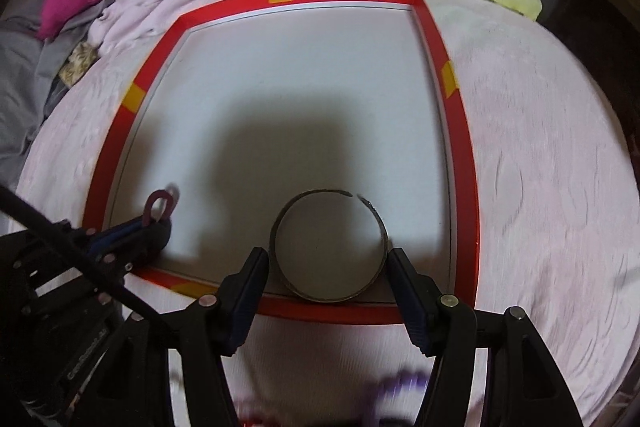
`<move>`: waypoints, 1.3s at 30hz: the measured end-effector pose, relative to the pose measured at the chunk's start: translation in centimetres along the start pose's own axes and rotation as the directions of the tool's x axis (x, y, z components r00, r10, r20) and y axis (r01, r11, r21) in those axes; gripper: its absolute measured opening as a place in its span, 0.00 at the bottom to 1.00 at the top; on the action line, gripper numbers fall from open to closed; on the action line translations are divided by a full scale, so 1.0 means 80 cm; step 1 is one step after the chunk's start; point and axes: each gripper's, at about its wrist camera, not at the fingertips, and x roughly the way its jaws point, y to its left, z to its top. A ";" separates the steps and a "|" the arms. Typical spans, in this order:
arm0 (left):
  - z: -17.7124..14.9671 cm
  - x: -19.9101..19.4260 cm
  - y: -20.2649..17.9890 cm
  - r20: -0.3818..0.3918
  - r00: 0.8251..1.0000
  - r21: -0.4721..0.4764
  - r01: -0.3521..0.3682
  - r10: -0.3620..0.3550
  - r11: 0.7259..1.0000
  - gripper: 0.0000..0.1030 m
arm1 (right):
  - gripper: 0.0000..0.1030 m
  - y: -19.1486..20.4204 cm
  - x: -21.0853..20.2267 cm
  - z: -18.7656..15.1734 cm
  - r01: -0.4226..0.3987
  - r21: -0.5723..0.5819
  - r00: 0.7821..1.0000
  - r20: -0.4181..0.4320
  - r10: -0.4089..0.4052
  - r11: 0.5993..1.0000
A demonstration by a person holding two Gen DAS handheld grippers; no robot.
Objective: Organize jewelry
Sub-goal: 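Lower the maroon band into the tray and open left tool while right releases bangle, then withdraw both tools from the tray toward the remaining bracelets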
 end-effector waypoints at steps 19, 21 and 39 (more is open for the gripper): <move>0.003 -0.004 0.025 0.096 0.989 -0.045 -0.112 0.116 0.993 0.16 | 0.58 -0.020 -0.003 -0.006 -0.110 0.099 0.978 0.187 0.090 0.989; 0.002 -0.009 0.029 0.118 0.984 -0.057 -0.131 0.137 0.990 0.35 | 0.60 -0.035 -0.003 -0.002 -0.138 0.143 0.967 0.233 0.103 0.980; -0.151 -0.138 0.045 0.287 0.940 -0.093 -0.166 0.186 0.982 0.65 | 0.70 -0.106 -0.157 -0.166 -0.271 0.298 0.887 0.446 0.117 0.915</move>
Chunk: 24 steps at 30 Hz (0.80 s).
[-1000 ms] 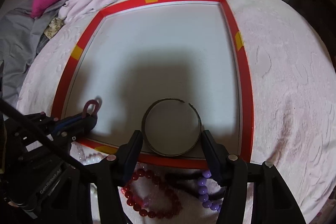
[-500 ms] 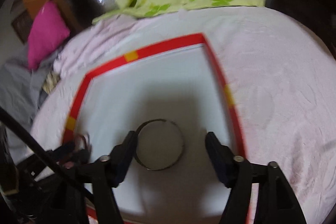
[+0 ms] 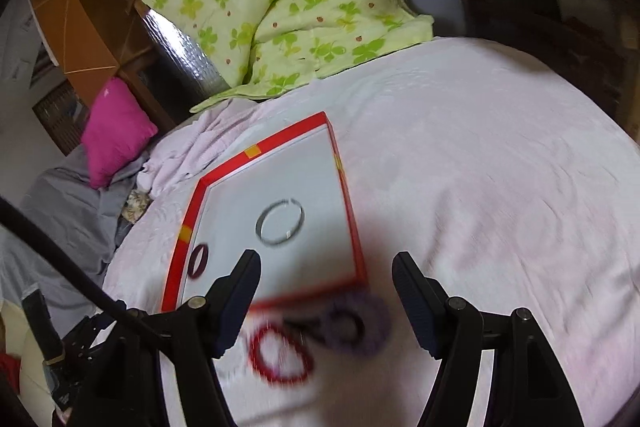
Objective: Organize jewelry
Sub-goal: 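Withdraw both tools from the tray toward the remaining bracelets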
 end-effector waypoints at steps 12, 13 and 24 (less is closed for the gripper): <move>-0.053 -0.012 -0.022 -0.056 0.994 0.046 0.101 -0.098 0.994 0.65 | 0.44 -0.017 -0.017 -0.063 -0.119 0.022 0.985 -0.121 0.121 0.993; -0.052 -0.007 -0.022 -0.066 0.992 0.033 0.108 -0.106 0.994 0.65 | 0.44 -0.015 -0.010 -0.066 -0.130 0.021 0.980 -0.147 0.131 0.991; -0.038 0.010 -0.043 -0.113 0.966 -0.015 0.233 -0.233 0.972 0.65 | 0.47 0.012 0.045 -0.078 -0.122 0.011 0.958 -0.262 0.121 0.992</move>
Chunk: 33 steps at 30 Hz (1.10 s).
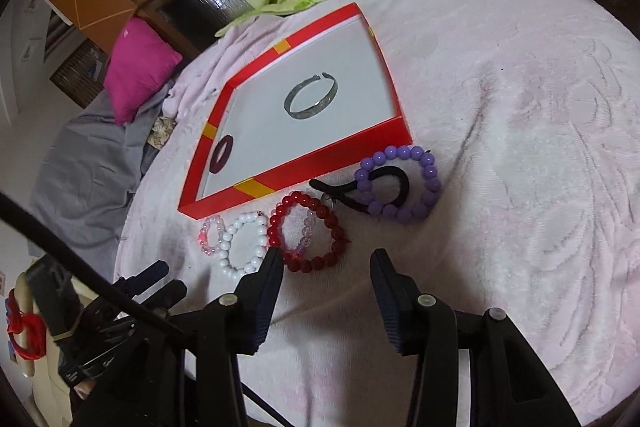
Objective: Organize jewelry
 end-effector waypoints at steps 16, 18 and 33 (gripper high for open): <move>0.016 0.051 0.002 -0.105 0.985 -0.220 0.110 -0.136 0.969 0.49 | 0.50 0.018 0.038 0.009 0.102 -0.053 0.995 0.007 -0.102 0.993; 0.018 0.054 0.002 -0.101 0.987 -0.228 0.101 -0.127 0.968 0.40 | 0.49 0.025 0.042 0.008 0.123 -0.086 0.992 0.015 -0.122 0.989; 0.017 0.046 -0.010 -0.064 0.987 -0.161 0.135 -0.147 0.978 0.07 | 0.12 0.045 0.031 0.005 0.095 -0.174 0.994 0.063 -0.085 0.980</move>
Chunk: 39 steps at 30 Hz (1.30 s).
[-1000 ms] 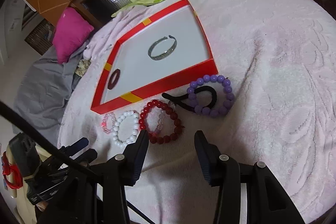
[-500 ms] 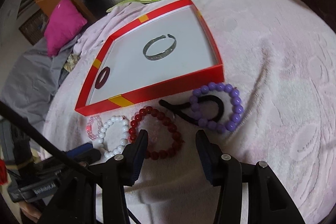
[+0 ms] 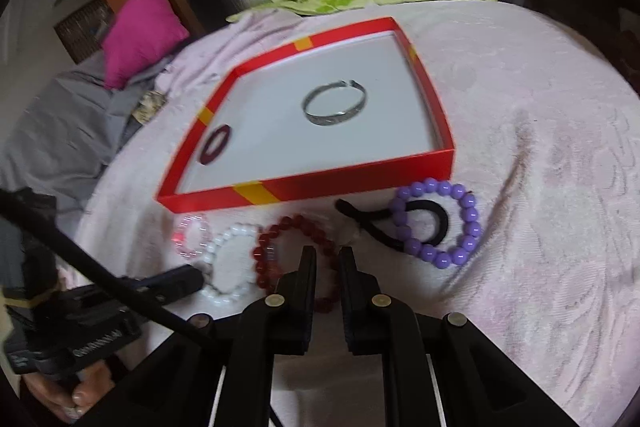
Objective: Organize jewelry
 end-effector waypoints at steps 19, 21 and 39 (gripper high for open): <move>0.010 -0.030 0.059 0.043 0.987 -0.041 -0.151 0.153 0.988 0.43 | 0.47 -0.013 -0.007 -0.007 -0.014 0.033 0.999 -0.038 0.015 0.999; 0.013 -0.026 0.055 0.041 0.986 -0.019 -0.159 0.159 0.987 0.48 | 0.51 -0.010 -0.004 -0.008 -0.014 0.019 0.999 -0.051 0.015 1.000; 0.023 0.002 0.037 0.041 0.980 0.044 -0.195 0.193 0.980 0.11 | 0.68 0.034 0.016 -0.023 0.065 -0.188 0.996 -0.052 -0.076 0.980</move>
